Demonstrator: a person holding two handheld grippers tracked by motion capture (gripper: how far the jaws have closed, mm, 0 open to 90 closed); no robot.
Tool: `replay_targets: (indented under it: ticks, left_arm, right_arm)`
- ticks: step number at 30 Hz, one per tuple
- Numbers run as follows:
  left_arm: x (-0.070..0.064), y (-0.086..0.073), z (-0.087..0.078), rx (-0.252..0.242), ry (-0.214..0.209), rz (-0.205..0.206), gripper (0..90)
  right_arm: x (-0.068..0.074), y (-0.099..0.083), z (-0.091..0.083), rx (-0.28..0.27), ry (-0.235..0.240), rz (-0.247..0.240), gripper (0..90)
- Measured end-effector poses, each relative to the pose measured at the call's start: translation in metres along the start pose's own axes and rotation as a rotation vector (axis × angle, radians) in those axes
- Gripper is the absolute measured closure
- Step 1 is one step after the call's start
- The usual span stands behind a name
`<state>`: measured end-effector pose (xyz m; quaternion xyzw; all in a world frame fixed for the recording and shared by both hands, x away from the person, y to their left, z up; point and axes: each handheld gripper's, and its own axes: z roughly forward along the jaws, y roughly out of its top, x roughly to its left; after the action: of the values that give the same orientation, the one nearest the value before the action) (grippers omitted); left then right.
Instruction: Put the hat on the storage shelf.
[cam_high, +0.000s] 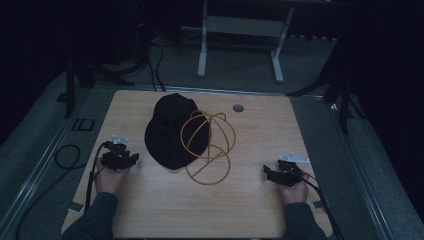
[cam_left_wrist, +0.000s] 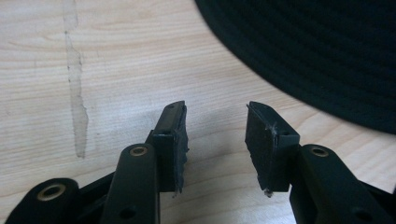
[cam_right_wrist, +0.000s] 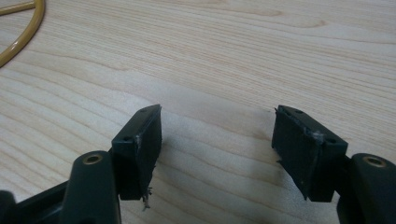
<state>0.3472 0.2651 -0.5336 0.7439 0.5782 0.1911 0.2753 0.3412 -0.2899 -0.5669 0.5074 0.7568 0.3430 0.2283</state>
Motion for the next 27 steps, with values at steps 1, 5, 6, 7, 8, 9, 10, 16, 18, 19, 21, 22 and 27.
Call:
replay_targets:
  ticks: [1, 5, 6, 7, 8, 9, 10, 16, 18, 19, 21, 22, 27]
  left_arm:
    - [-0.001, 0.002, -0.002, 0.006, -0.004, 0.003, 59.3]
    - [-0.006, 0.009, -0.010, 0.030, -0.029, 0.031, 60.2]
    - [-0.006, 0.011, -0.012, 0.035, -0.039, 0.033, 60.5]
    - [-0.007, 0.013, -0.014, 0.036, -0.047, 0.031, 61.0]
    - [-0.007, 0.015, -0.016, 0.038, -0.056, 0.032, 61.3]
    - [-0.007, 0.017, -0.018, 0.044, -0.065, 0.034, 61.7]
    - [-0.007, 0.022, -0.022, 0.060, -0.078, 0.040, 61.7]
    - [-0.009, 0.034, -0.030, 0.111, -0.105, 0.033, 62.0]
    - [-0.011, 0.038, -0.032, 0.122, -0.102, 0.041, 62.0]
    - [-0.011, 0.040, -0.034, 0.130, -0.107, 0.042, 62.0]
    - [-0.012, 0.044, -0.035, 0.143, -0.108, 0.047, 62.0]
    - [-0.013, 0.046, -0.036, 0.149, -0.105, 0.050, 61.9]
    - [-0.016, 0.055, -0.038, 0.177, -0.113, 0.061, 61.1]
  right_arm:
    - [0.000, 0.000, 0.000, 0.000, 0.000, -0.001, 32.8]
    - [0.000, 0.000, 0.000, 0.000, 0.001, 0.000, 32.8]
    - [0.000, 0.000, 0.000, 0.001, 0.001, 0.001, 32.8]
    - [0.000, 0.000, 0.000, 0.000, 0.001, 0.001, 32.8]
    - [0.000, 0.000, 0.000, 0.001, 0.001, 0.001, 32.8]
    - [0.000, 0.000, 0.000, 0.001, 0.001, 0.001, 32.8]
    - [0.000, 0.000, 0.000, 0.000, 0.001, 0.000, 32.8]
    - [0.000, 0.000, 0.000, 0.000, 0.001, 0.000, 32.7]
    - [0.000, 0.000, 0.000, 0.000, 0.001, -0.001, 32.7]
    - [0.000, 0.000, 0.000, 0.000, 0.001, -0.001, 32.7]
    - [0.000, 0.000, 0.000, 0.001, 0.001, 0.001, 32.6]
    - [0.000, 0.000, 0.000, 0.001, 0.001, 0.000, 32.6]
    - [0.000, 0.000, 0.000, 0.001, 0.001, 0.000, 32.6]
